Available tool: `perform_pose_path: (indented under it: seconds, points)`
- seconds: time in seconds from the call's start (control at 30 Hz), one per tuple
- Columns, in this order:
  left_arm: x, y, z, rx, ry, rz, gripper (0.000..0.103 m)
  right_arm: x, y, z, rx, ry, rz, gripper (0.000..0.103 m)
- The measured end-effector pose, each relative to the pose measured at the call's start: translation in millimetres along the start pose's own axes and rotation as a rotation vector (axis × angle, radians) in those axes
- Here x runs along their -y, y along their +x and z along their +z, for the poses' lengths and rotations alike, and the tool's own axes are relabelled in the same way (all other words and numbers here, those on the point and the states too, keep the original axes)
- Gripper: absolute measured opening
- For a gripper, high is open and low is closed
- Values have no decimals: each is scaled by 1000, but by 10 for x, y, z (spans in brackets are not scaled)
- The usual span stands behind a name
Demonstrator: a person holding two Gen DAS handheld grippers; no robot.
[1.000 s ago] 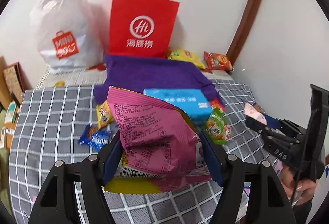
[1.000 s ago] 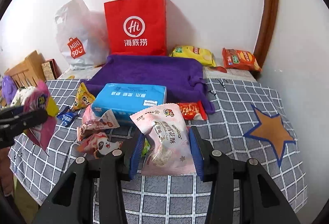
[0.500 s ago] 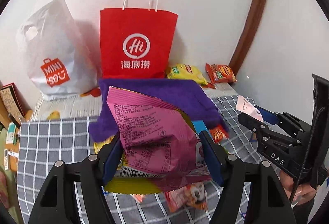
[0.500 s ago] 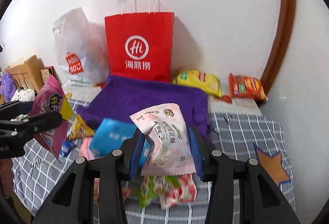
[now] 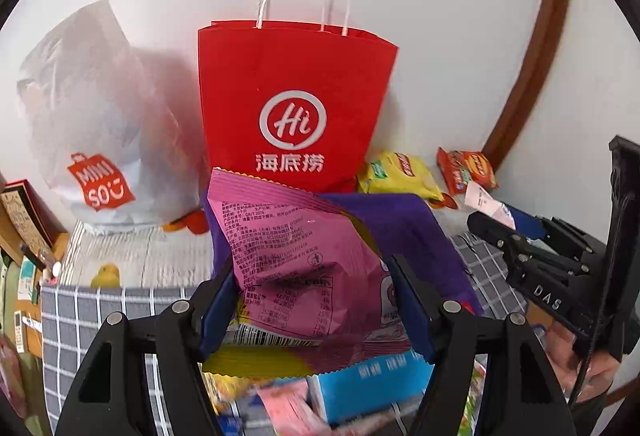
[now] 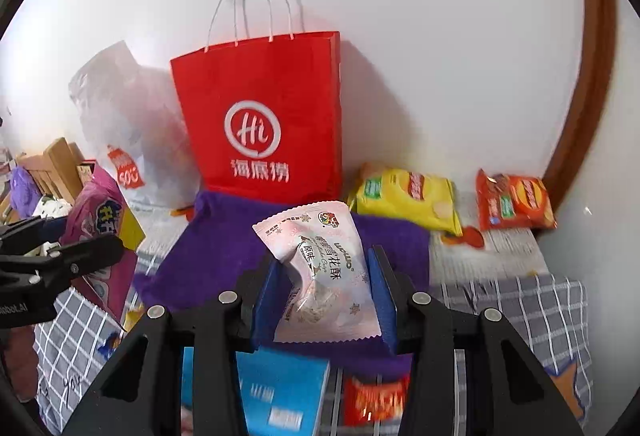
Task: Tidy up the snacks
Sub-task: 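Carry the candy packet with the right tool onto the purple towel and release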
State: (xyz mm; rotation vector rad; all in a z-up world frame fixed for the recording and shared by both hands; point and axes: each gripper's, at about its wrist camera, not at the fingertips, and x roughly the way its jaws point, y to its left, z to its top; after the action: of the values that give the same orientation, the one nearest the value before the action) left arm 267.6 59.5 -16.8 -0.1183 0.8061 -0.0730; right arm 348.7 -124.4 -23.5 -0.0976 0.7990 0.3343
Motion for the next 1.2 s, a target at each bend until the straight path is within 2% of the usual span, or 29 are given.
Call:
perform_pose_path:
  seconds: [0.3, 0.4, 0.47, 0.53, 0.83, 0.97, 1.2]
  points:
    - [-42, 496, 329, -22, -18, -9, 70, 129, 507, 339, 8, -33, -27, 43]
    - [-71, 687, 340, -35, -9, -6, 70, 207, 703, 305, -14, -31, -21, 43]
    - [-106, 820, 299, -46, 2, 4, 70, 252, 858, 292, -60, -44, -30, 43]
    - [-169, 980, 250, -79, 2, 0, 70, 277, 917, 251, -60, -60, -32, 43]
    - [-351, 1304, 141, -159, -36, -12, 70, 377, 1291, 63, -182, -89, 39, 43]
    - [-350, 1433, 102, -185, -40, -11, 70, 310, 1453, -43, -231, -147, -9, 43]
    - [-359, 1571, 36, -219, -56, -21, 70, 317, 1578, -113, -278, -154, -16, 43]
